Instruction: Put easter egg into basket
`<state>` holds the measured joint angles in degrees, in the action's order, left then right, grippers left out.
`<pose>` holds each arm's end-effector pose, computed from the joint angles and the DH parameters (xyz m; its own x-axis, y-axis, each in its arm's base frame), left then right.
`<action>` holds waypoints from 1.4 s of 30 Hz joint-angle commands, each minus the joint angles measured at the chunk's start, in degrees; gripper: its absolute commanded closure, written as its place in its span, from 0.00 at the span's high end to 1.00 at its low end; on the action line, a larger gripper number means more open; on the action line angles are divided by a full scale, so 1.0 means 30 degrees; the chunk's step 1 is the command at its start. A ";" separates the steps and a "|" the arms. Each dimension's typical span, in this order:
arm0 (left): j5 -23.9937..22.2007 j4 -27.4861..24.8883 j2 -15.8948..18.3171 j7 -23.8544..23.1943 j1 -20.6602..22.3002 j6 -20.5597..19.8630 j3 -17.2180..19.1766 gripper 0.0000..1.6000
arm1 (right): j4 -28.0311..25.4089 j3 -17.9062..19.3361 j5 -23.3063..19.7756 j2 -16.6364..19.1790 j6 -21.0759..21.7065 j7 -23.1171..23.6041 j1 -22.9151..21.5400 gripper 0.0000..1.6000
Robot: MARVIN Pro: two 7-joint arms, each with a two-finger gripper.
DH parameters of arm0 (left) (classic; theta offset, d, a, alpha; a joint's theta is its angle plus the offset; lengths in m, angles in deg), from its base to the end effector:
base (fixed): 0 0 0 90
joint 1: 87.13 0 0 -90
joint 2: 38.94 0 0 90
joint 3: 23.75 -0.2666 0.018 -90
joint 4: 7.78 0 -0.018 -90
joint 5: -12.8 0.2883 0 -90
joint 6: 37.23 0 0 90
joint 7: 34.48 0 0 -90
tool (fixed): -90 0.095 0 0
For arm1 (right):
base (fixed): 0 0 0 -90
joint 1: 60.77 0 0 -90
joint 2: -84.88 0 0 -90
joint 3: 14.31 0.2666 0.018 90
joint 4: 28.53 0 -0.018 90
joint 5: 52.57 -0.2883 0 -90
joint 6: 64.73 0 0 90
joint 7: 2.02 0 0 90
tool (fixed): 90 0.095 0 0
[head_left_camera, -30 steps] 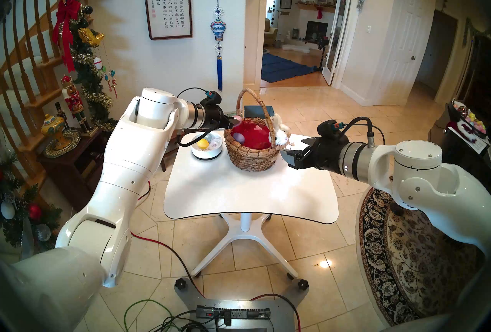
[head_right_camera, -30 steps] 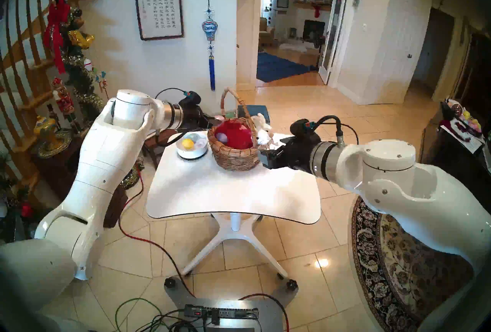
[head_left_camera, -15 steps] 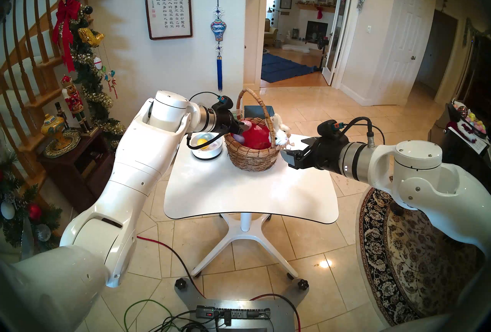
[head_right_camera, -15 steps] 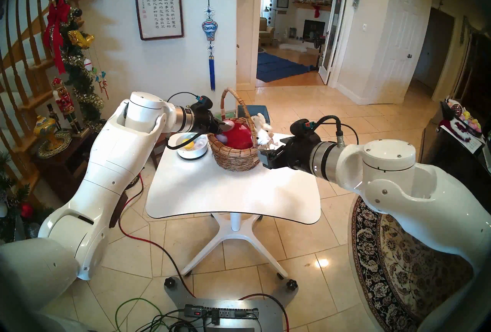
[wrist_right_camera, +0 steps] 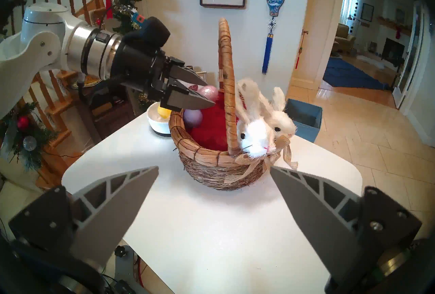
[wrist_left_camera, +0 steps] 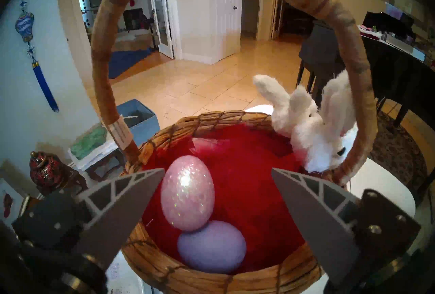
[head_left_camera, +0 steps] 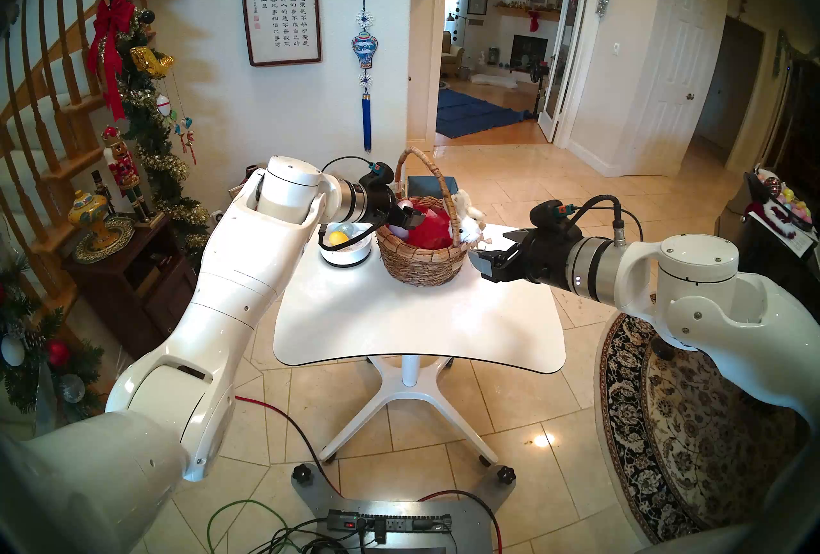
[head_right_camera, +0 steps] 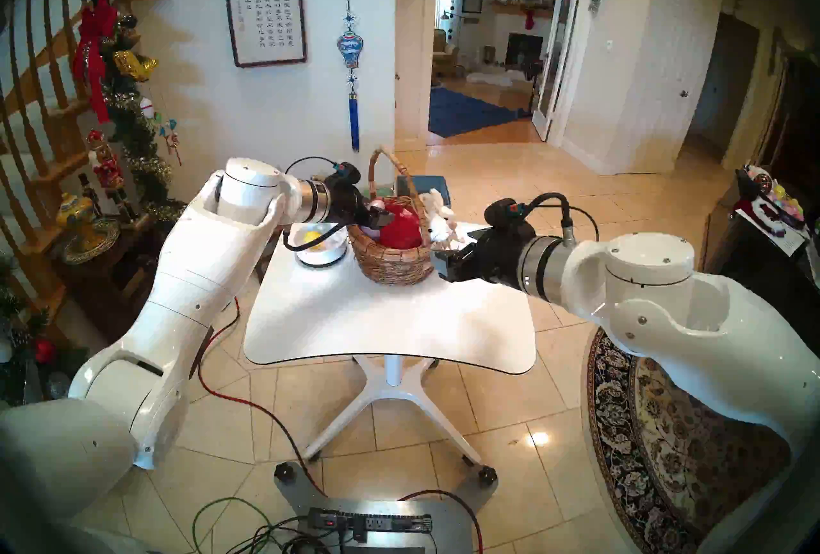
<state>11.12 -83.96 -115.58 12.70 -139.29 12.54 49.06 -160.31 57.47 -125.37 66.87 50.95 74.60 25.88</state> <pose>0.5036 -0.0634 -0.1583 0.2966 -0.3475 0.8895 -0.7251 -0.6882 -0.0271 0.3105 -0.0130 -0.1262 0.3551 0.2248 0.9074 0.5427 -0.8399 -0.0043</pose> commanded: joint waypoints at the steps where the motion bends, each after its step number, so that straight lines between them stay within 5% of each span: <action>1: -0.0215 -0.0187 -0.0042 -0.0125 0.0215 0.0207 0.0236 1.00 | -0.0009 0.0157 0.0033 -0.0020 -0.0050 -0.0001 -0.0195 1.00; 10: -0.0222 -0.0600 0.0036 0.0091 0.0049 -0.0242 0.0471 1.00 | -0.0009 0.0157 0.0032 -0.0019 -0.0050 -0.0002 -0.0195 1.00; 30: -0.0021 -0.2032 0.1218 0.1602 -0.0930 -0.4187 0.2210 1.00 | -0.0010 0.0156 0.0030 -0.0016 -0.0053 -0.0003 -0.0194 1.00; 42: -0.0063 -0.1875 0.1488 0.1999 -0.0799 -0.4924 0.2668 1.00 | -0.0009 0.0154 0.0030 -0.0017 -0.0053 -0.0003 -0.0197 1.00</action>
<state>10.88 -89.02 -111.51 18.83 -142.97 -1.82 56.69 -160.31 57.45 -125.38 66.88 50.94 74.60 25.88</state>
